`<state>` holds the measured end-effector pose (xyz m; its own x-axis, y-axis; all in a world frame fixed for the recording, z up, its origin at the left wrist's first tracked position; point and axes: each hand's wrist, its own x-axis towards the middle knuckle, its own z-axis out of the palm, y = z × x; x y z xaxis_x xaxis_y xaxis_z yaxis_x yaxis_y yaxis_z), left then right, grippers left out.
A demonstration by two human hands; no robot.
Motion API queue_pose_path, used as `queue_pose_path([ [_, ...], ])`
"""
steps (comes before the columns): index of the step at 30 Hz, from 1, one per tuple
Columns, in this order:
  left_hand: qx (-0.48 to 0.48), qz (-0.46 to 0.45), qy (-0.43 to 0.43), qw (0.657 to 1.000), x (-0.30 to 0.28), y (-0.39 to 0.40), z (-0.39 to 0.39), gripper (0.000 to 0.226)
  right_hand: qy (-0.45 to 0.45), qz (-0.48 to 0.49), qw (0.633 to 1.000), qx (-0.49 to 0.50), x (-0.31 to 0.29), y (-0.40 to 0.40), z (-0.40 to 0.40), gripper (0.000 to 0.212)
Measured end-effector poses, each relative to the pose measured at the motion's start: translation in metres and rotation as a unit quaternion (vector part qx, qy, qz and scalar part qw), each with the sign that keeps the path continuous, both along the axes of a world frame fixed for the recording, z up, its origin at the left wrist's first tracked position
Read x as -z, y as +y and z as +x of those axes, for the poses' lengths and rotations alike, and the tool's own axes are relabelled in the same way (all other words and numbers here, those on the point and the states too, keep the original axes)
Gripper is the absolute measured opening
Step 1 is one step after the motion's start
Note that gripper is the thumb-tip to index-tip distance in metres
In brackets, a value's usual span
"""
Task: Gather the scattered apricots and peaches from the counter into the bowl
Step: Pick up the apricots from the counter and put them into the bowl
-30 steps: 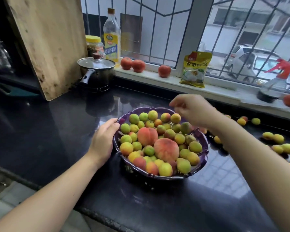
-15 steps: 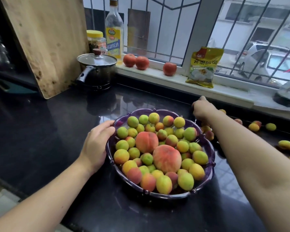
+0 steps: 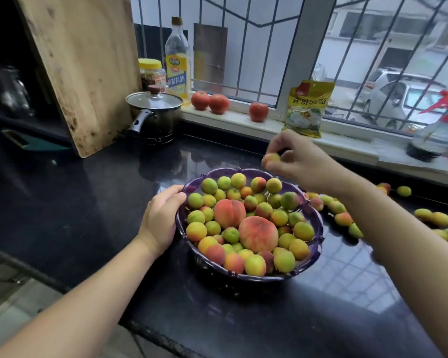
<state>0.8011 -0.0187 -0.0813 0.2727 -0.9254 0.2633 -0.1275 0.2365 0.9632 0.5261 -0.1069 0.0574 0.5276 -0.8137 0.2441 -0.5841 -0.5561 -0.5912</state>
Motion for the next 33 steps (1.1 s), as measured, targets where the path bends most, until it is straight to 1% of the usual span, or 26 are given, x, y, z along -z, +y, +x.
queue_pose_path([
  [2, -0.004, 0.005, -0.009, 1.000, -0.002, 0.001, -0.001, 0.043, 0.082, -0.017, 0.996, -0.043, -0.001, 0.025, 0.007, 0.031],
  [4, -0.009, 0.009, -0.013, 1.000, -0.004, 0.002, -0.002, 0.044, 0.139, -0.028, 0.988, -0.067, 0.000, 0.044, 0.013, 0.026],
  [10, -0.020, 0.013, -0.018, 1.000, -0.007, 0.005, -0.006, 0.043, 0.166, -0.001, 0.981, -0.104, 0.004, 0.066, 0.028, 0.021],
  [12, -0.020, 0.019, -0.019, 0.999, -0.008, 0.005, -0.007, 0.039, 0.173, -0.025, 0.981, -0.087, 0.009, 0.057, 0.034, 0.024],
  [15, -0.033, 0.028, -0.023, 0.999, -0.008, 0.005, -0.008, 0.035, 0.177, -0.086, 0.980, -0.027, 0.017, 0.031, 0.046, 0.036],
  [17, -0.040, 0.032, -0.033, 0.998, -0.009, 0.005, -0.008, 0.035, 0.201, -0.115, 0.973, -0.017, 0.021, 0.017, 0.054, 0.034],
  [22, -0.034, 0.027, -0.046, 0.998, -0.008, 0.004, -0.007, 0.037, 0.248, -0.125, 0.960, -0.042, 0.023, 0.009, 0.064, 0.030],
  [25, -0.034, 0.030, -0.053, 0.998, -0.007, 0.004, -0.006, 0.036, 0.281, -0.122, 0.951, -0.047, 0.028, 0.013, 0.063, 0.031],
  [33, -0.039, 0.029, -0.072, 0.996, -0.006, 0.004, -0.006, 0.039, 0.275, -0.104, 0.956, -0.018, 0.029, 0.014, 0.057, 0.027],
])
